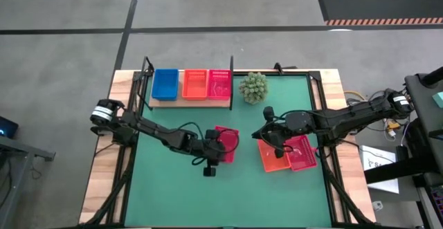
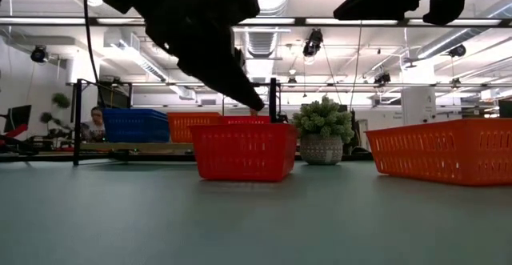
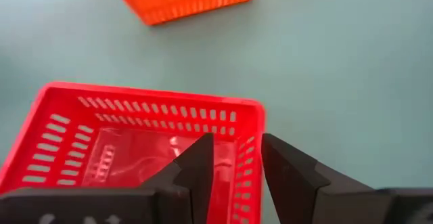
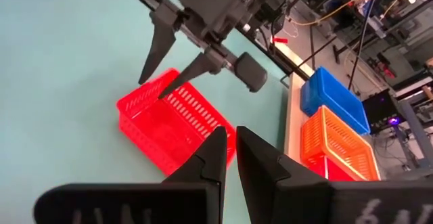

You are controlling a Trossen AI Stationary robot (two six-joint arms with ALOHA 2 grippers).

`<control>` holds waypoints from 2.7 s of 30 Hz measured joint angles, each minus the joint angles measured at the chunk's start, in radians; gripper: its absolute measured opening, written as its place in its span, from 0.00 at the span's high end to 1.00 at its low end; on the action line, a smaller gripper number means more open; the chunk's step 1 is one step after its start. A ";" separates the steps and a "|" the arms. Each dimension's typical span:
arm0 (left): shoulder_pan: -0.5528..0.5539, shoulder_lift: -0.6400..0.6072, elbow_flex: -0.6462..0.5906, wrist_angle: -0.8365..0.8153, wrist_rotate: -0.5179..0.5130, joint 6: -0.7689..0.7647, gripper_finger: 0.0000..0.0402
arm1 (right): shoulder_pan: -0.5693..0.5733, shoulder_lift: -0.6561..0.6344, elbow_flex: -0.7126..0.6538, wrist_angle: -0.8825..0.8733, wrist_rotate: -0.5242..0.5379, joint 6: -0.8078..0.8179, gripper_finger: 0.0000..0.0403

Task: Stack baskets on shelf by color
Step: Stack the top red bin on the red bin on the shelf

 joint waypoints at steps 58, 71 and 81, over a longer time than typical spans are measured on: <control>0.629 -0.275 0.077 -0.284 0.032 0.665 1.00 | 0.000 -0.004 0.000 -0.088 0.001 0.091 0.93; 0.627 -0.176 0.075 -0.172 0.050 0.673 1.00 | 0.000 -0.004 0.000 -0.086 0.002 0.058 0.93; 0.627 -0.157 0.073 -0.164 0.050 0.675 0.86 | 0.000 -0.004 0.000 -0.079 0.002 0.057 0.93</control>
